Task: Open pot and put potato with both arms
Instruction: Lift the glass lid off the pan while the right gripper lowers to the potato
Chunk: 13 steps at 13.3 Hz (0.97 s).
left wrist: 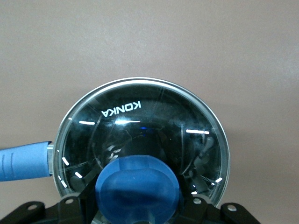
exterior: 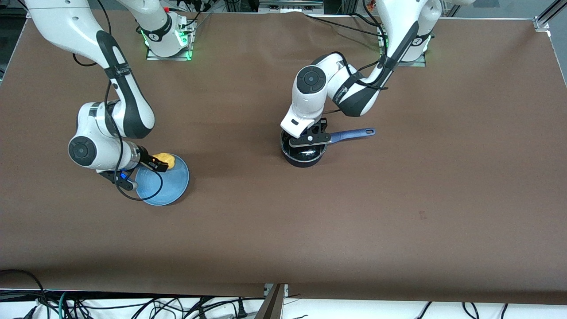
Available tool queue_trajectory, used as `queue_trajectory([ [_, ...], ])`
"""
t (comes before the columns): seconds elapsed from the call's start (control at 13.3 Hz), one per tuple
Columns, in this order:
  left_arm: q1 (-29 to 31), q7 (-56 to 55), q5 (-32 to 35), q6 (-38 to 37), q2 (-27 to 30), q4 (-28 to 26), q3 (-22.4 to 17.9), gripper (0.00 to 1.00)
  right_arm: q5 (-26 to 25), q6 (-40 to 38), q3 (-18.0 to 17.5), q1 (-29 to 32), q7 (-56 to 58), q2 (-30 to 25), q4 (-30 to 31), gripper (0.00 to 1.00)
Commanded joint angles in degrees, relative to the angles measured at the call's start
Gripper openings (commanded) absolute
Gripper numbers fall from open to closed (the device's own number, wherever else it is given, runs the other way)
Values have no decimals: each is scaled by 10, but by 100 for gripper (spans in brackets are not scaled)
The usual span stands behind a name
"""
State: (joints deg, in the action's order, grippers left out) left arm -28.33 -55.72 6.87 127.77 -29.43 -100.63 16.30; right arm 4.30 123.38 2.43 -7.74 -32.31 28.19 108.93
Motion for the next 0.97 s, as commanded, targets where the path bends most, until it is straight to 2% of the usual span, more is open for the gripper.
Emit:
queue_trajectory([
  [0.0,14,-4,12,-10,38,-9,3,66,9,51,-1,0,-7,-12,50,100],
  [0.3,51,35,10,-39,78,-10,3,66,10,71,-1,0,-7,-9,66,99],
  [0.45,88,71,10,-59,103,-11,3,62,10,70,-1,0,-6,-9,66,90],
  [0.6,145,167,8,-82,130,-19,2,62,9,66,-1,0,-3,-10,63,82],
  [0.67,178,227,3,-89,145,-29,1,60,9,65,-1,0,1,-10,60,82],
  [0.75,215,293,-10,-89,154,-41,-2,58,9,65,-1,0,2,-9,55,87],
  [0.82,250,361,-25,-89,160,-44,-6,58,8,65,0,0,2,-10,53,97],
  [0.9,273,423,-33,-89,160,-47,-23,58,8,65,0,1,3,-9,52,97],
])
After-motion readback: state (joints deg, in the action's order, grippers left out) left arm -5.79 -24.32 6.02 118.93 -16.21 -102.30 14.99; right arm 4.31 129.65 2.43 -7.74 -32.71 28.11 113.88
